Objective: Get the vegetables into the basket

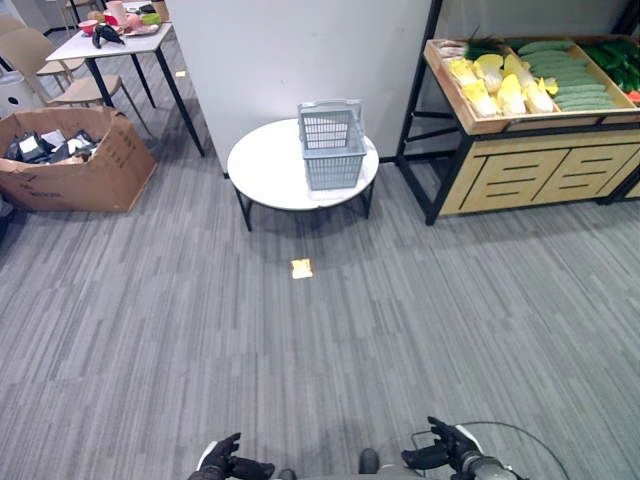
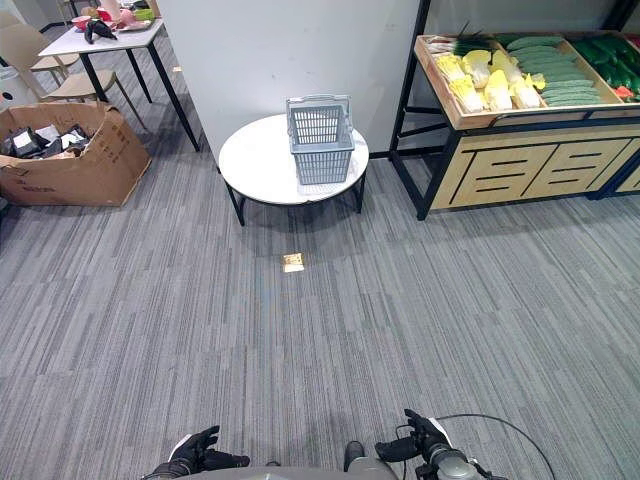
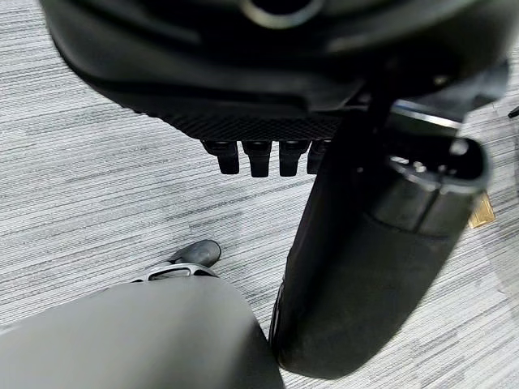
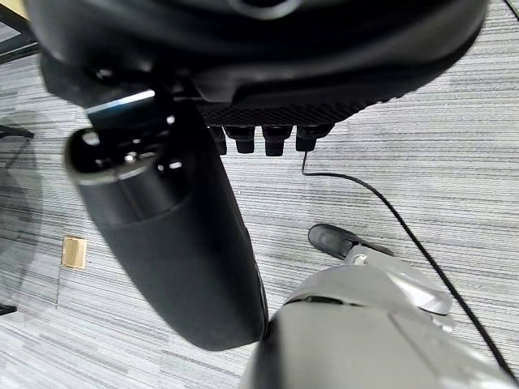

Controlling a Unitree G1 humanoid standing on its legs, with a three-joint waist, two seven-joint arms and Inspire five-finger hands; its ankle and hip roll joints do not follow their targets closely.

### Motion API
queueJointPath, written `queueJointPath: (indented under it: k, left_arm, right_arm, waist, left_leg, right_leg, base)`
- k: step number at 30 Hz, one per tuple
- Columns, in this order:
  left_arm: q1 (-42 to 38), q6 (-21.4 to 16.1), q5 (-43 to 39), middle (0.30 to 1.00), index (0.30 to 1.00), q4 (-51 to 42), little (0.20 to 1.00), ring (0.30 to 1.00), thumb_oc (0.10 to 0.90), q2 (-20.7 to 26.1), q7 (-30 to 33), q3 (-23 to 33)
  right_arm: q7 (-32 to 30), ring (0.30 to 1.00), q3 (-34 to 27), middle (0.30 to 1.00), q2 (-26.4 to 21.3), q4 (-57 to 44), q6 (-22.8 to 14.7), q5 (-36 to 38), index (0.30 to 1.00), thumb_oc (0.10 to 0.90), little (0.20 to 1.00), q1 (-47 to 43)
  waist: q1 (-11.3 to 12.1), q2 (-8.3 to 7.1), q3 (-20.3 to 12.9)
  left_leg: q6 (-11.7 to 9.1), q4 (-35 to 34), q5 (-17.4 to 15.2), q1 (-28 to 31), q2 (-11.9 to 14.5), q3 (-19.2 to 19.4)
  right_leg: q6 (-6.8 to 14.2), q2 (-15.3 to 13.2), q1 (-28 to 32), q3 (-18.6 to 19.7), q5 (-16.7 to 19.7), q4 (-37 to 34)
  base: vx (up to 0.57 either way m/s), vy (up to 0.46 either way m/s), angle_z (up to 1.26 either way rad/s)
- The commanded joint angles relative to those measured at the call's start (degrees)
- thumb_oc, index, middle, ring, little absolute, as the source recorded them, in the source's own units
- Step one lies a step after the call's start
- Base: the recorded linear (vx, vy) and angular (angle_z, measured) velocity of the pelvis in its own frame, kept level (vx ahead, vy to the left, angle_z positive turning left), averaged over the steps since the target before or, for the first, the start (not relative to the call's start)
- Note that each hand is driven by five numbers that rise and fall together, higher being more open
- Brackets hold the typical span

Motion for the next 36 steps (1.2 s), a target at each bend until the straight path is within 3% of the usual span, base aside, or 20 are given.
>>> queueJointPath:
  k: [1, 8, 10, 11, 16, 19, 20, 21, 22, 23, 24, 26, 29, 32, 36]
  left_arm:
    - [-1.2, -1.3, 2.0, 1.0, 1.0, -0.6, 1.0, 1.0, 0.9, 2.0, -0.3, -1.9]
    - [-1.8, -1.5, 1.5, 1.0, 1.0, -2.0, 1.0, 1.0, 0.9, 2.4, -0.3, -2.5]
    - [-2.2, -1.4, 1.4, 1.0, 1.0, -2.5, 1.0, 1.0, 0.9, 2.7, -0.4, -2.7]
    - [-3.1, -1.3, 1.2, 1.0, 1.0, -3.1, 1.0, 1.0, 0.9, 3.4, -0.2, -2.9]
    - [-4.3, -1.3, 0.5, 1.0, 1.0, -3.6, 1.0, 1.0, 0.9, 4.2, 0.3, -2.9]
    - [-4.9, -1.3, -1.0, 1.0, 1.0, -3.5, 1.0, 1.0, 0.9, 4.5, 0.2, -2.1]
    - [-5.4, -1.4, -1.2, 1.0, 1.0, -4.1, 1.0, 1.0, 0.9, 4.2, 0.1, -2.6]
    - [-5.7, -1.4, -1.2, 1.0, 1.0, -4.7, 1.0, 1.0, 0.9, 4.2, 0.0, -3.0]
    - [-5.7, -1.4, -1.2, 1.0, 1.0, -4.7, 1.0, 1.0, 0.9, 4.2, 0.0, -3.0]
    - [-6.1, -1.5, -2.0, 1.0, 1.0, -5.3, 1.0, 1.0, 0.9, 4.6, 0.1, -3.1]
    - [-6.1, -1.6, -2.1, 1.0, 1.0, -5.5, 1.0, 1.0, 0.9, 4.9, 0.2, -3.3]
    - [-6.0, -1.8, -2.1, 1.0, 1.0, -5.4, 1.0, 1.0, 0.9, 5.0, 0.5, -3.3]
    - [-5.3, -2.4, -2.0, 1.0, 1.0, -5.2, 1.0, 1.0, 0.9, 5.4, 0.8, -3.5]
    - [-3.9, -2.1, -1.5, 1.0, 1.0, -4.8, 1.0, 1.0, 0.9, 5.4, 0.2, -3.4]
    - [-4.3, -2.1, 0.1, 1.0, 1.0, -5.2, 1.0, 1.0, 0.9, 6.8, 0.0, -4.0]
  right_arm:
    - [0.7, 1.0, 1.8, 1.0, -2.4, 1.0, -0.4, 0.6, 1.0, 0.9, 1.0, -0.7]
    - [0.8, 1.0, 1.8, 1.0, -3.8, 0.0, -0.5, 0.7, 1.0, 0.9, 1.0, -1.5]
    - [1.0, 1.0, 1.9, 1.0, -4.3, -0.6, -0.5, 0.7, 1.0, 0.9, 1.0, -1.6]
    - [0.9, 1.0, 2.3, 1.0, -4.8, -1.2, -0.5, 0.4, 1.0, 0.9, 1.0, -2.3]
    - [0.4, 1.0, 1.9, 1.0, -5.2, -1.2, -0.6, 1.0, 1.0, 0.9, 1.0, -3.4]
    - [0.4, 1.0, 0.8, 1.0, -5.6, -0.5, -0.5, 2.3, 1.0, 0.9, 1.0, -3.4]
    - [0.1, 1.0, -0.3, 1.0, -6.6, -0.7, -0.7, 3.1, 1.0, 0.9, 1.0, -2.8]
    - [0.1, 1.0, -0.7, 1.0, -6.9, -0.6, -0.7, 3.4, 1.0, 0.9, 1.0, -2.7]
    - [0.1, 1.0, -0.7, 1.0, -6.9, -0.6, -0.7, 3.4, 1.0, 0.9, 1.0, -2.7]
    - [-0.4, 1.0, -1.0, 1.0, -8.0, 0.0, -0.5, 3.4, 1.0, 0.9, 1.0, -2.8]
    - [-1.0, 1.0, -1.4, 1.0, -8.3, 0.4, -0.6, 3.5, 1.0, 0.9, 1.0, -2.8]
    - [-1.1, 1.0, -1.5, 1.0, -8.2, 0.5, -0.6, 3.5, 1.0, 0.9, 1.0, -2.9]
    - [-1.3, 1.0, -1.0, 1.0, -8.2, 0.6, -0.7, 2.7, 1.0, 0.9, 1.0, -2.8]
    - [-0.9, 1.0, -1.0, 1.0, -7.8, 0.6, -0.9, 1.2, 1.0, 0.9, 1.0, -2.0]
    - [-0.7, 1.0, -0.1, 1.0, -7.4, -0.1, -0.4, 0.1, 1.0, 0.9, 1.0, -3.4]
  waist:
    - [-0.5, -0.97, 1.7]
    - [-0.7, -0.78, 2.7]
    - [-0.7, -0.61, 3.3]
    - [-0.9, -0.29, 4.6]
    - [-1.1, -0.07, 5.9]
    - [-1.5, 0.38, 6.5]
    - [-1.9, 0.59, 8.1]
    - [-2.0, 0.49, 8.8]
    - [-2.1, 0.5, 8.7]
    - [-0.9, 0.09, 10.7]
    - [-0.6, 0.45, 10.9]
    - [-0.3, 0.57, 11.0]
    - [1.3, 2.38, 10.3]
    - [1.2, 1.7, 9.1]
    - [1.0, -0.4, 8.9]
  left_leg:
    - [-5.4, -1.4, -0.5, 2.2, 5.6, -2.6]
    - [-5.3, -1.4, -0.3, 1.4, 5.6, -3.2]
    - [-5.1, -1.4, -0.1, 1.0, 5.9, -3.4]
    - [-4.9, -1.4, 0.4, 0.2, 6.3, -3.7]
    - [-4.8, 0.5, 0.6, -2.0, 6.8, -4.4]
    - [-5.0, 6.8, -0.5, -4.6, 7.1, -5.4]
    - [-6.6, 18.6, 2.4, -9.9, 7.3, -7.2]
    - [-7.2, 25.1, 4.7, -12.9, 7.1, -8.7]
    - [-7.2, 25.1, 4.6, -13.0, 7.1, -8.7]
    - [-7.1, 28.7, 6.3, -18.8, 3.3, -14.4]
    - [-6.2, 23.5, 5.7, -21.8, 4.6, -13.6]
    - [-6.0, 21.3, 5.7, -22.6, 5.0, -13.6]
    - [-7.2, 9.0, 11.4, -25.6, 7.1, -16.8]
    - [-5.8, 9.6, 8.6, -22.6, 6.6, -14.5]
    - [-2.7, 12.1, 4.2, -21.8, 3.9, -9.7]
  right_leg:
    - [7.7, -5.0, 0.6, 3.0, 4.4, -3.6]
    - [7.6, -5.1, -0.2, 2.9, 4.1, -2.7]
    - [7.3, -5.1, -1.8, 3.0, 3.0, 0.1]
    - [7.0, -4.9, -5.0, 3.3, 1.3, 5.1]
    - [6.5, -4.3, -8.1, 3.7, -1.2, 9.9]
    - [5.2, -3.9, -8.7, 4.0, -3.2, 11.4]
    - [3.1, -3.4, -7.1, 4.1, -4.4, 11.2]
    - [2.0, -3.2, -6.8, 4.0, -4.9, 11.6]
    - [2.0, -3.2, -6.8, 4.0, -4.9, 11.6]
    - [1.6, -3.1, -5.8, 5.3, -5.9, 12.0]
    - [2.0, -2.7, -4.6, 5.9, -6.3, 11.1]
    - [2.3, -2.7, -4.1, 6.4, -6.5, 10.8]
    - [3.7, -2.3, -0.8, 9.5, -7.8, 9.5]
    - [5.0, -4.0, 0.2, 11.0, -8.6, 10.6]
    - [7.7, -7.5, -2.8, 13.8, -1.5, 13.1]
  base:
    - [0.0, 0.0, 0.0]
    - [0.0, 0.0, 0.0]
    - [-0.03, -0.004, 0.02]
    - [-0.06, -0.006, 0.02]
    - [0.0, -0.054, 0.05]
    - [0.12, -0.171, 0.14]
    - [0.12, -0.265, 0.32]
    - [0.12, -0.264, 0.35]
    - [0.17, -0.153, 0.15]
    - [0.28, -0.041, 0.02]
    - [0.28, -0.039, -0.14]
    - [0.21, 0.106, -0.36]
    - [0.37, 0.262, -0.49]
    - [0.32, 0.267, -0.78]
    - [0.24, 0.312, -0.76]
